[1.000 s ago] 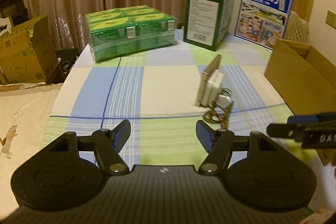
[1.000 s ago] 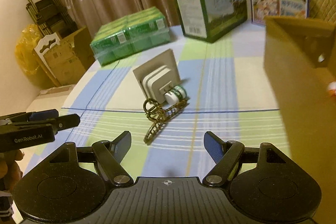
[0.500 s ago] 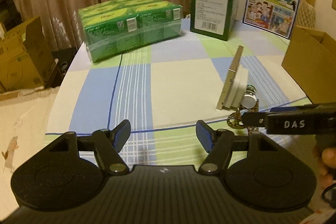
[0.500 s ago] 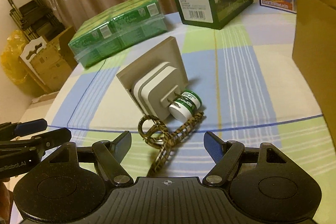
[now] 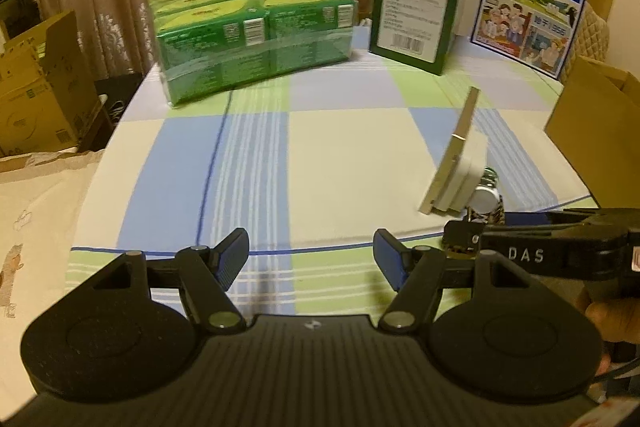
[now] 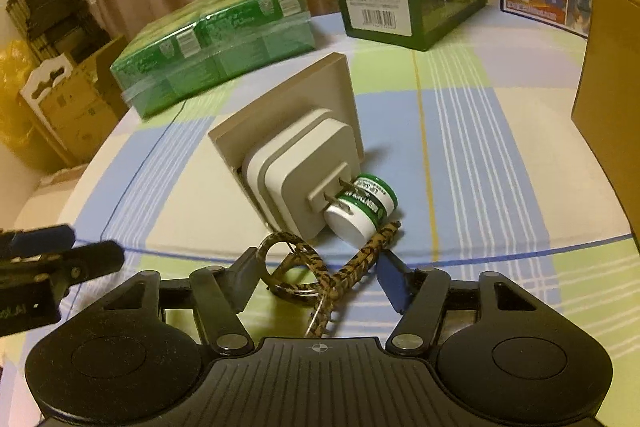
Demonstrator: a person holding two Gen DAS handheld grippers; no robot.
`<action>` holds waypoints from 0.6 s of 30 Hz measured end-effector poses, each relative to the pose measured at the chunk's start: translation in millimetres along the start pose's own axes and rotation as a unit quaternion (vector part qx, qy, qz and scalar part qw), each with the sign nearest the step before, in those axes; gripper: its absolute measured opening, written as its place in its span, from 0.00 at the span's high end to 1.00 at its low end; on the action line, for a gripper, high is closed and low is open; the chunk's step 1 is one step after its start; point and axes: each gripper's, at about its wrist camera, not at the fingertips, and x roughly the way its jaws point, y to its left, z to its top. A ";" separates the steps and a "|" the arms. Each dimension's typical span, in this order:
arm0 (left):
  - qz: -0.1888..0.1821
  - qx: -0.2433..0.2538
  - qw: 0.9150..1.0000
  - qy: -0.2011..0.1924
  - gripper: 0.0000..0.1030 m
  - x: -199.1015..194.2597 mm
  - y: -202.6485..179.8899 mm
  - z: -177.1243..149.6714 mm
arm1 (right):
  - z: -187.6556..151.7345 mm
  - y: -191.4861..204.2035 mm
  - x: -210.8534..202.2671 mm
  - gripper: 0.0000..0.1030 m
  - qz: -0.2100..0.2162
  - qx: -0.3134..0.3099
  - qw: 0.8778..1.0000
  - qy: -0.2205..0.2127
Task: Organize rigid objects
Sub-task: 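Grasp the brown patterned claw clip with the right tool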
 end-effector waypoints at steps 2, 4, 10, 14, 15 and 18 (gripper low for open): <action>-0.010 0.005 1.000 -0.002 0.38 -0.3 -4.6 0.4 | -2.0 -1.3 -4.7 0.42 -0.005 -0.013 1.000 0.006; -0.021 0.013 1.000 -0.006 0.38 -1.4 -9.8 -0.1 | -3.3 -4.6 -9.9 0.42 -0.011 -0.024 1.000 0.015; -0.044 0.050 0.998 -0.017 0.38 -2.4 -28.3 -0.9 | -1.3 -27.6 -33.4 0.42 -0.017 -0.025 0.999 0.019; -0.058 0.054 0.997 -0.019 0.38 2.2 -39.4 2.9 | 2.0 -39.7 -54.5 0.42 -0.011 -0.036 0.999 0.019; -0.064 0.056 0.996 -0.020 0.38 3.6 -42.5 4.7 | 2.5 -41.7 -59.8 0.42 -0.011 -0.043 0.999 0.017; -0.080 0.064 0.994 -0.035 0.46 9.8 -50.6 13.2 | 4.0 -49.0 -71.7 0.42 -0.012 -0.047 0.999 0.008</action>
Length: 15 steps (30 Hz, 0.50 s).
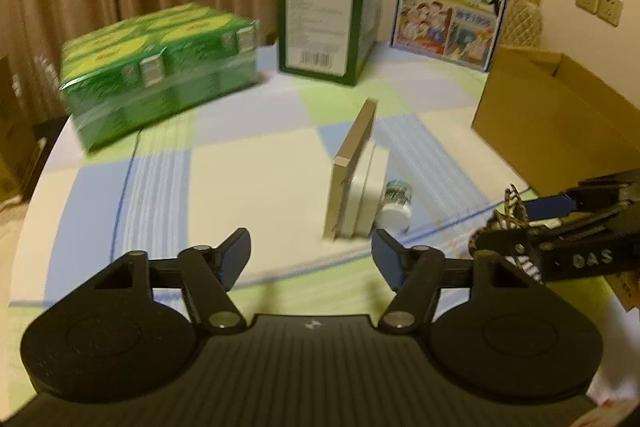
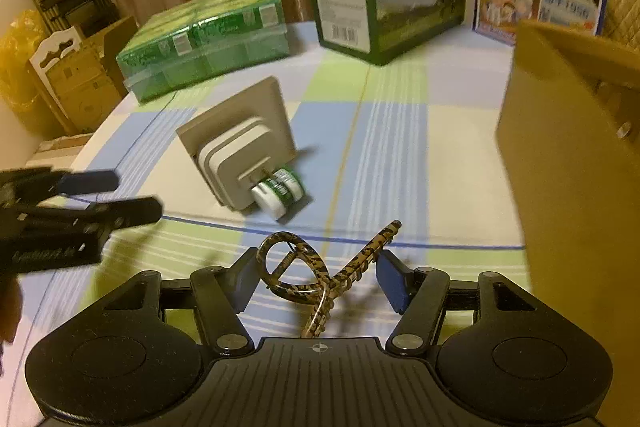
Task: Organize rigid objects
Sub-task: 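Grasp the brown patterned claw clip with the right tool, then grasp the beige TP-LINK plate edge with the left tool and lift it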
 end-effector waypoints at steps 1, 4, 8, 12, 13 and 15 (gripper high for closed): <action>0.001 0.001 1.000 -0.003 0.48 2.3 -1.0 1.7 | 0.7 -3.7 -1.9 0.42 0.002 0.008 1.000 -0.002; 0.002 -0.003 1.000 -0.018 0.56 7.3 -3.1 10.1 | 3.1 -13.7 -4.3 0.42 0.009 0.031 0.999 -0.006; 0.005 -0.014 0.999 -0.034 0.69 16.7 -5.2 21.7 | 4.3 -18.2 -0.9 0.42 0.014 0.039 0.999 -0.003; 0.010 0.003 0.999 -0.034 0.87 27.5 -7.2 26.1 | 6.0 -17.9 3.3 0.42 0.020 0.042 0.999 -0.001; 0.012 -0.001 0.999 -0.030 0.90 29.7 -5.5 27.1 | 6.3 -16.6 4.9 0.42 0.022 0.041 0.999 0.000; 0.016 -0.008 0.999 -0.031 0.94 32.2 -2.1 29.0 | 6.1 -13.3 7.4 0.42 0.026 0.037 0.999 0.001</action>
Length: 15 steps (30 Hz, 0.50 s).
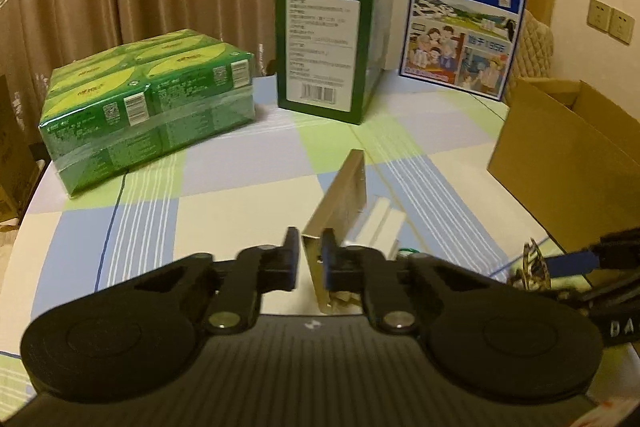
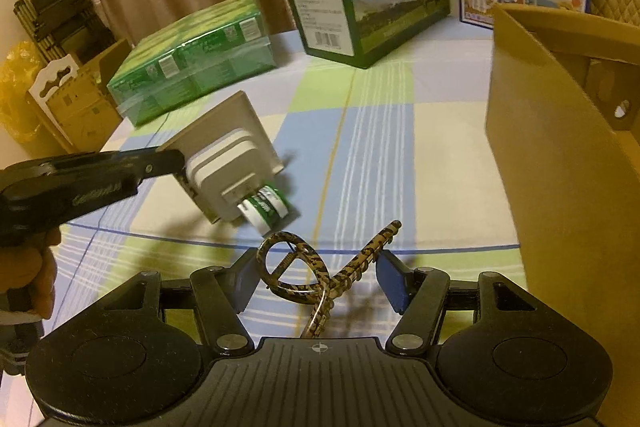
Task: Organize rigid objects
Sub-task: 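Grasp the beige TP-LINK plate edge with the left tool and lift it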
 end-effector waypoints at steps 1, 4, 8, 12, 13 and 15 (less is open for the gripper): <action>0.003 -0.001 1.000 0.001 0.94 0.4 0.9 0.6 | -0.1 1.7 1.0 0.42 0.002 -0.001 1.000 0.000; 0.018 -0.007 1.000 0.007 0.93 -1.5 3.9 -0.2 | -0.5 4.6 1.5 0.42 0.004 -0.004 1.000 0.001; 0.044 -0.030 0.998 0.021 0.94 -11.6 13.6 -4.2 | -0.8 7.7 -0.5 0.42 0.004 -0.005 1.000 -0.002; 0.048 -0.047 0.997 0.039 0.95 -33.5 19.8 -17.3 | -4.0 11.5 -5.8 0.42 0.005 -0.011 1.000 -0.003; 0.050 -0.044 0.997 0.043 0.95 -39.4 18.8 -22.0 | -5.1 12.5 -8.0 0.42 0.006 -0.012 1.000 -0.003; 0.051 -0.040 0.997 0.052 0.95 -54.0 16.7 -33.7 | -7.6 14.6 -14.0 0.42 0.009 -0.014 1.000 -0.006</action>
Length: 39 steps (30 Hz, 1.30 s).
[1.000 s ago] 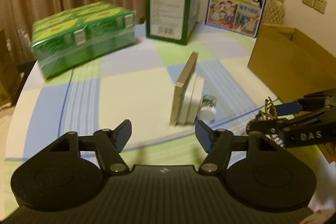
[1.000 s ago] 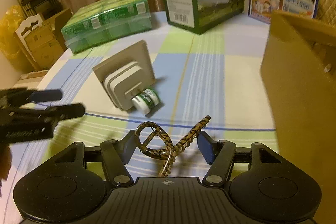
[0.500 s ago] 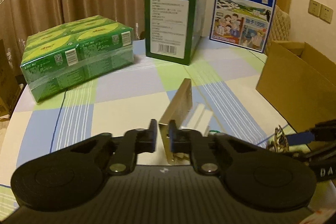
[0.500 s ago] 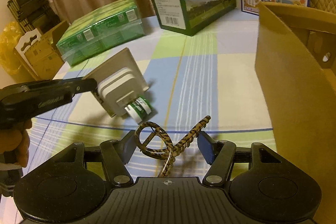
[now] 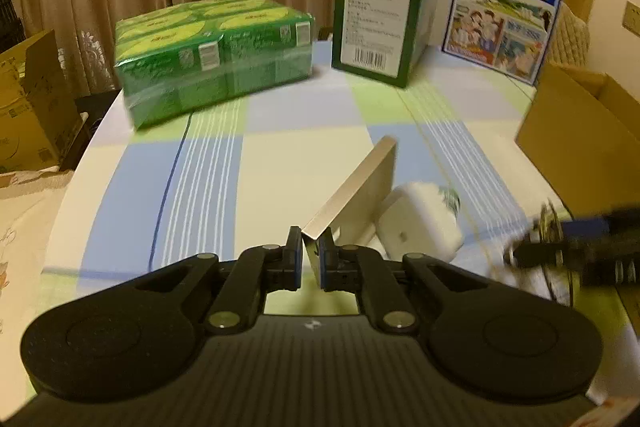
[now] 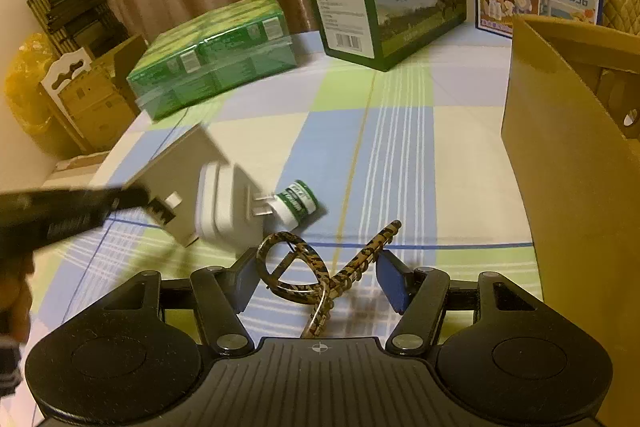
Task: Organize rigid objects
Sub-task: 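Grasp the beige TP-LINK plate edge with the left tool and lift it, then carry the TP-LINK plate and the claw clip toward the cardboard box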
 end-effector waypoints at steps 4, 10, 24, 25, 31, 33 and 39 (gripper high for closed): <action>-0.001 0.020 1.000 0.015 0.96 -27.8 -7.3 -31.9 | -8.8 4.8 -17.3 0.42 0.006 -0.001 1.000 -0.006; -0.028 0.069 0.997 0.022 0.96 -66.0 -28.2 -76.4 | -27.3 5.3 -48.2 0.42 0.007 0.007 1.000 -0.015; -0.066 0.016 0.998 0.000 0.23 -83.5 -51.6 -99.1 | -55.9 -5.7 -73.2 0.42 -0.007 0.009 1.000 -0.005; -0.066 0.005 0.998 -0.001 0.22 -78.9 -51.8 -96.3 | -56.2 -7.0 -72.4 0.42 -0.007 0.010 1.000 -0.004; -0.049 -0.014 0.999 0.015 0.15 -47.0 -64.2 -86.4 | -53.0 -11.9 -67.5 0.42 0.004 0.015 1.000 0.001; -0.047 -0.009 0.999 0.012 0.14 -41.2 -69.3 -84.5 | -50.5 -13.1 -67.1 0.42 0.008 0.017 1.000 0.000; -0.018 0.010 1.000 0.015 0.14 -21.0 -85.6 -83.0 | -44.4 -13.6 -68.6 0.42 0.010 0.011 1.000 -0.010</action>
